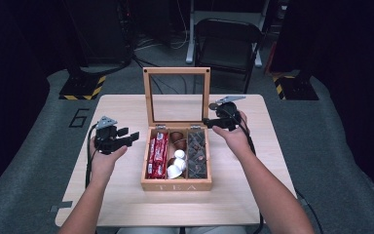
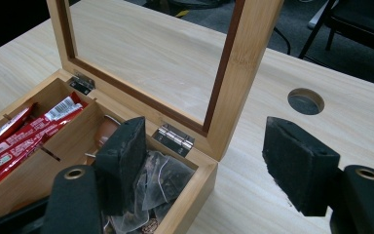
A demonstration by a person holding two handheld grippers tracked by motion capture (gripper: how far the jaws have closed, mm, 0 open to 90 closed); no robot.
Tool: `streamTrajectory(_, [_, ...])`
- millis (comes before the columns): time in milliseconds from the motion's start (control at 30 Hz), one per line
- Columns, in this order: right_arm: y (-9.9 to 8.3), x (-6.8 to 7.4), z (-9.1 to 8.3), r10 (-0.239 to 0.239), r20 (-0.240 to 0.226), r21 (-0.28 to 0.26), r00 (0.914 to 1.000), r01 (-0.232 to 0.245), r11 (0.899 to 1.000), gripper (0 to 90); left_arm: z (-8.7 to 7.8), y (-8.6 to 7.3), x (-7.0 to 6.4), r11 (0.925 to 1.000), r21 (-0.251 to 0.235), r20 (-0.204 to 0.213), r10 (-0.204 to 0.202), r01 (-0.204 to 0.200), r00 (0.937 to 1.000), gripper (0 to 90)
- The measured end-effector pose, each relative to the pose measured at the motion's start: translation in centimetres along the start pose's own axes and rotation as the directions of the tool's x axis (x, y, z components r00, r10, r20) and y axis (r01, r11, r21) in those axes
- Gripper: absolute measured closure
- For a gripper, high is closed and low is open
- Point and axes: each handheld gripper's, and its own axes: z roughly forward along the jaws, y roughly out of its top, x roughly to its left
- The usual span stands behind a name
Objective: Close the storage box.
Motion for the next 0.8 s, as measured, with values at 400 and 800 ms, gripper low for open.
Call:
streamTrajectory(400, [0.9,-0.1,0.8,0.016,-0.009,-0.005,0.9998,-0.016,1.0,33.0,0.1,0.1,-0.1,1.0,-0.001,0.005,0.007,-0.007,1.0,45.7])
streamTrajectory(800, [1.7,0.2,2.3,0.014,-0.01,0.002,0.9998,-0.014,1.0,33.0,0.0,0.0,0.0,1.0,0.001,0.009,0.006,-0.006,0.9999,45.6])
